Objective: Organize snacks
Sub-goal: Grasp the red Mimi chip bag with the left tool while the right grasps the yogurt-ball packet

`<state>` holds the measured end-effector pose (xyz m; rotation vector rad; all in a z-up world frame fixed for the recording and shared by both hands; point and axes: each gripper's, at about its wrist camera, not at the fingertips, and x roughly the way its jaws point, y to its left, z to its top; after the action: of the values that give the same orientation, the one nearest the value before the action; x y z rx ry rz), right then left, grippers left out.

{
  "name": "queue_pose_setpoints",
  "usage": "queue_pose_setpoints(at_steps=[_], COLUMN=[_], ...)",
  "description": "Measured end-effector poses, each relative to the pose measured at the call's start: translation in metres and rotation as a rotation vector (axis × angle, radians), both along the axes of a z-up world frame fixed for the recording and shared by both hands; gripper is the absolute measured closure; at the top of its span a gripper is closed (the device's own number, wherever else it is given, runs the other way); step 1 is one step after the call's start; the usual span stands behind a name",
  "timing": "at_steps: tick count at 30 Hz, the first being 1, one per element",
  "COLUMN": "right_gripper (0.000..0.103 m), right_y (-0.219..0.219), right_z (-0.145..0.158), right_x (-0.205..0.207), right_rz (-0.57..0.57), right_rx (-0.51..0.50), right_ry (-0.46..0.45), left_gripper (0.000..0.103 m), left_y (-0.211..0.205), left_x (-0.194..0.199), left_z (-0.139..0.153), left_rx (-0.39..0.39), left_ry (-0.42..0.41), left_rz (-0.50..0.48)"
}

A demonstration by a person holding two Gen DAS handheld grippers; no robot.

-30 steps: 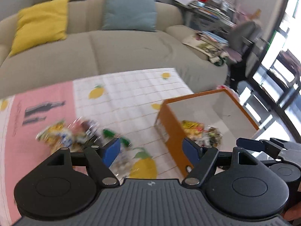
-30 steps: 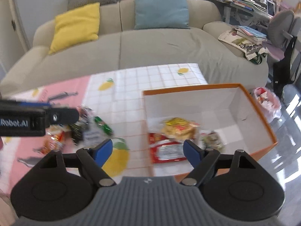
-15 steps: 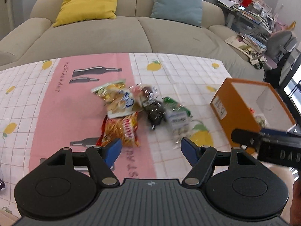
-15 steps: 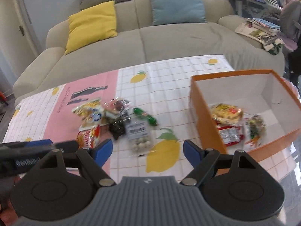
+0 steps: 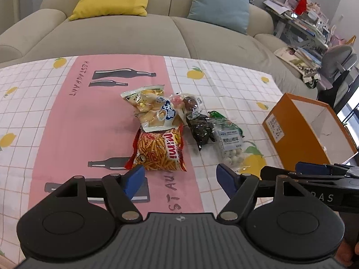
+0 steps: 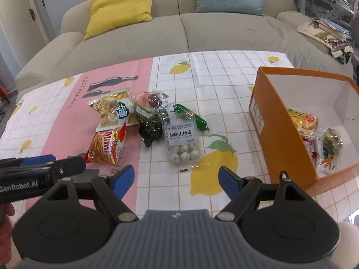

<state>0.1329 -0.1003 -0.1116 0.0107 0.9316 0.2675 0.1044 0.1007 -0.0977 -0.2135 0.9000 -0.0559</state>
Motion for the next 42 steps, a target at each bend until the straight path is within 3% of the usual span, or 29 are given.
queue_pose_setpoints(at_steps=[5, 14, 24, 31, 36, 42], right_gripper=[0.023, 0.018, 0.014, 0.014, 0.033, 0.043], right_y=[0.007, 0.016, 0.017, 0.018, 0.021, 0.021], right_z=[-0.010, -0.045, -0.078, -0.092, -0.094, -0.098], right_x=[0.021, 0.063, 0.096, 0.100, 0.100, 0.099], right_rz=[0.021, 0.077, 0.069, 0.074, 0.089, 0.095], right_rx=[-0.021, -0.040, -0.062, -0.041, -0.041, -0.033], right_ry=[0.002, 0.014, 0.037, 0.059, 0.060, 0.066], left_gripper=[0.015, 0.014, 0.013, 0.013, 0.025, 0.033], left_y=[0.006, 0.029, 0.018, 0.025, 0.026, 0.027], left_x=[0.022, 0.061, 0.081, 0.087, 0.086, 0.084], left_z=[-0.014, -0.040, -0.065, -0.074, -0.077, -0.076], left_rx=[0.010, -0.102, -0.015, -0.019, 0.000, -0.004], left_ry=[0.053, 0.105, 0.132, 0.144, 0.146, 0.140], left_rz=[0.008, 0.110, 0.087, 0.089, 0.084, 0.082])
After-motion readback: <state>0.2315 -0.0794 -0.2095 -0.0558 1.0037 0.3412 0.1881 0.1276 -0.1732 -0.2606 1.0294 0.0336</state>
